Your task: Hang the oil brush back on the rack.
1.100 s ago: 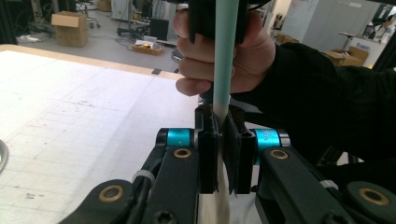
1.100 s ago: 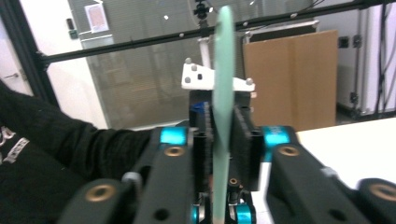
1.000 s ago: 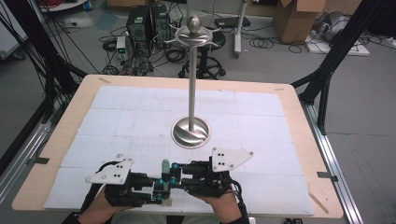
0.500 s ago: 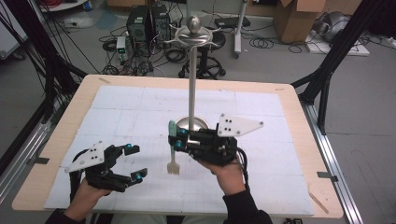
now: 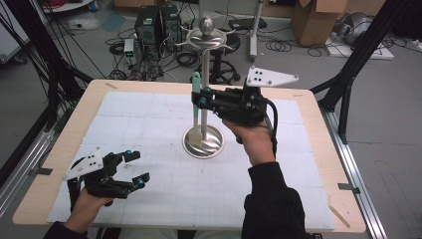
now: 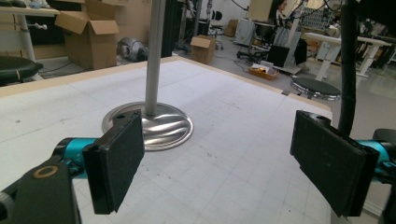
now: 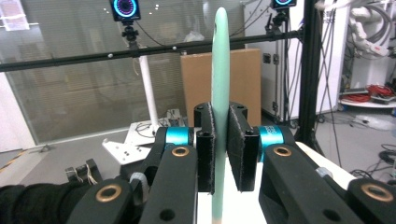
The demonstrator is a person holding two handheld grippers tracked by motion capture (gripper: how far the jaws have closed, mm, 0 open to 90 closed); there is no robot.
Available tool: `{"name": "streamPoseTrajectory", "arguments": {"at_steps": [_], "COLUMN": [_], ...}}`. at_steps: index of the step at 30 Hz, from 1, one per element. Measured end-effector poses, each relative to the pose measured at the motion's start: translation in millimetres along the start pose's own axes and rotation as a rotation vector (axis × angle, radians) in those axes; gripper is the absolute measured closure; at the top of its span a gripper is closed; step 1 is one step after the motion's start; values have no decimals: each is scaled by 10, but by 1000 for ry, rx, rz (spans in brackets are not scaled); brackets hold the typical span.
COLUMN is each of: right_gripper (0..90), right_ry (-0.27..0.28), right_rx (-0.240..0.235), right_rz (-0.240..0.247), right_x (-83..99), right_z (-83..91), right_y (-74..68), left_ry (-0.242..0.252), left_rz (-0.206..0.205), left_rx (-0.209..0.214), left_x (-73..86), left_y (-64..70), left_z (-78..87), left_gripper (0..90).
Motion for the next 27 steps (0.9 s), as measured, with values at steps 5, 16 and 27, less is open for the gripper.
{"name": "streamPoseTrajectory", "arguments": {"at_steps": [5,16,27], "right_gripper": [819,818,817], "right_ry": [16,24,16], "right_rx": [6,36,56], "right_rz": [-33,-61,-87], "right_x": [-136,-163,-133], "right_z": [-30,-37,-43], "right_y": [115,304,407], "left_ry": [-1,1,4], "left_rz": [10,27,34], "left_rx": [12,25,27], "left_x": [4,6,0], "left_y": [11,23,13], "left_z": [-4,-9,-1], "left_gripper": [182,186,189]}}
Point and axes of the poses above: each handheld gripper's, and its own axes: z roughly backward along the jaws, x roughly out of its underside, y roughly to its right, the point moved 7 cm from there along -z, roughly forward along the jaws, and after that the axes turned 1 degree about y, right-handed, at the moved point
